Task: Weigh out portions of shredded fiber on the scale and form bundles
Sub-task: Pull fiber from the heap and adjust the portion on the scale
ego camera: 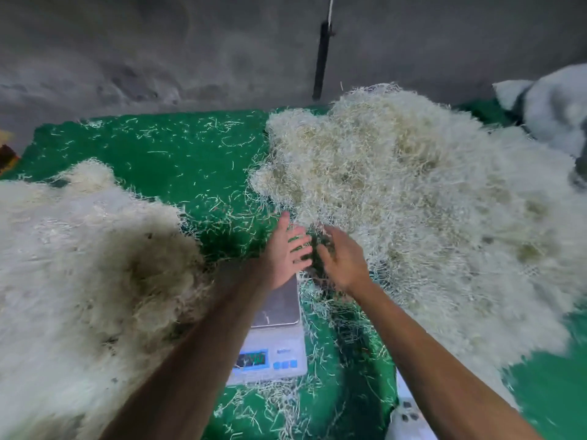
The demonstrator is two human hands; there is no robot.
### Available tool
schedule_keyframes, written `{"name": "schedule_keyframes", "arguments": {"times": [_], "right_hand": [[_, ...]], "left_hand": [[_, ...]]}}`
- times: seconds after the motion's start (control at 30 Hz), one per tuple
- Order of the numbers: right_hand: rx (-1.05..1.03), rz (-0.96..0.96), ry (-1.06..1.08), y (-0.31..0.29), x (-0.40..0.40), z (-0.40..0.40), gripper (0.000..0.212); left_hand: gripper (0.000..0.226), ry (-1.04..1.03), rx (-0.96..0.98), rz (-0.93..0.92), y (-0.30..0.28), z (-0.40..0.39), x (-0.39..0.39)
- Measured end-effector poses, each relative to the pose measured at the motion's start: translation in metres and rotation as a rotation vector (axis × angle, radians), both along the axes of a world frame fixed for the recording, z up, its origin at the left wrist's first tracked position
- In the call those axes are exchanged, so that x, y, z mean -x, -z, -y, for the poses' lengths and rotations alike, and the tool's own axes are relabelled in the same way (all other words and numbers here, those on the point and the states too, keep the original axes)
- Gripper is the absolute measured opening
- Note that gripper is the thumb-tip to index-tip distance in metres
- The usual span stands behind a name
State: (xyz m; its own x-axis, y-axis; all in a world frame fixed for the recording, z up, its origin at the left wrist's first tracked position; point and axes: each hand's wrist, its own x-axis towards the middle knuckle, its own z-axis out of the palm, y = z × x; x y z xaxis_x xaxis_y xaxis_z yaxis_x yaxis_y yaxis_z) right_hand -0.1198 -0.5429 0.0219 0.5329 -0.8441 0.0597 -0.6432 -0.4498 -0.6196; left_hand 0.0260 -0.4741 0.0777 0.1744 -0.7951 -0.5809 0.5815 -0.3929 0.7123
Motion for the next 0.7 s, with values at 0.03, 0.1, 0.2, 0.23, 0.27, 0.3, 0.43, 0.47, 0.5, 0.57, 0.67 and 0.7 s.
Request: {"name": "schedule_keyframes", "arguments": {"times": [0.03, 0.1, 0.2, 0.23, 0.27, 0.3, 0.43, 0.47, 0.5, 0.57, 0.67, 0.7], "right_hand": [[0.077, -0.154, 0.000, 0.016, 0.010, 0.013, 0.056], [0.054, -0.436, 0.030, 0.048, 0.030, 0.030, 0.067], [0.043, -0.528, 0.081, 0.087, 0.049, 0.013, 0.064], [0.085, -0.479, 0.111, 0.093, 0.051, 0.001, 0.058], [0.105, -0.377, 0.155, 0.097, 0.052, -0.011, 0.049], [0.073, -0.219, 0.218, 0.099, 0.051, -0.022, 0.043], [-0.379, 0.317, 0.463, 0.074, 0.045, -0.054, 0.062], [-0.436, 0.409, 0.460, 0.065, 0.045, -0.059, 0.066], [-0.438, 0.487, 0.418, 0.055, 0.047, -0.064, 0.066], [-0.373, 0.543, 0.311, 0.037, 0.050, -0.069, 0.053], [-0.243, 0.588, 0.364, 0.018, 0.051, -0.067, 0.037], [-0.231, 0.609, 0.412, 0.013, 0.051, -0.065, 0.041]], "left_hand": [[0.083, 0.025, -0.031, 0.009, 0.006, 0.010, 0.008], [0.082, 0.086, -0.107, 0.032, 0.020, 0.028, 0.023], [0.067, 0.215, -0.268, 0.076, 0.049, 0.035, 0.051], [0.060, 0.252, -0.308, 0.131, 0.060, 0.033, 0.062], [0.054, 0.258, -0.339, 0.216, 0.072, 0.029, 0.073], [0.049, 0.238, -0.351, 0.307, 0.083, 0.024, 0.085], [0.048, 0.109, -0.321, 0.163, 0.096, 0.010, 0.115], [0.046, 0.102, -0.297, 0.163, 0.093, 0.009, 0.115], [0.044, 0.113, -0.269, 0.201, 0.088, 0.007, 0.114], [0.044, 0.124, -0.221, 0.315, 0.073, 0.001, 0.106], [0.047, 0.052, -0.194, 0.549, 0.051, -0.002, 0.088], [0.046, -0.005, -0.183, 0.567, 0.043, -0.002, 0.080]]}}
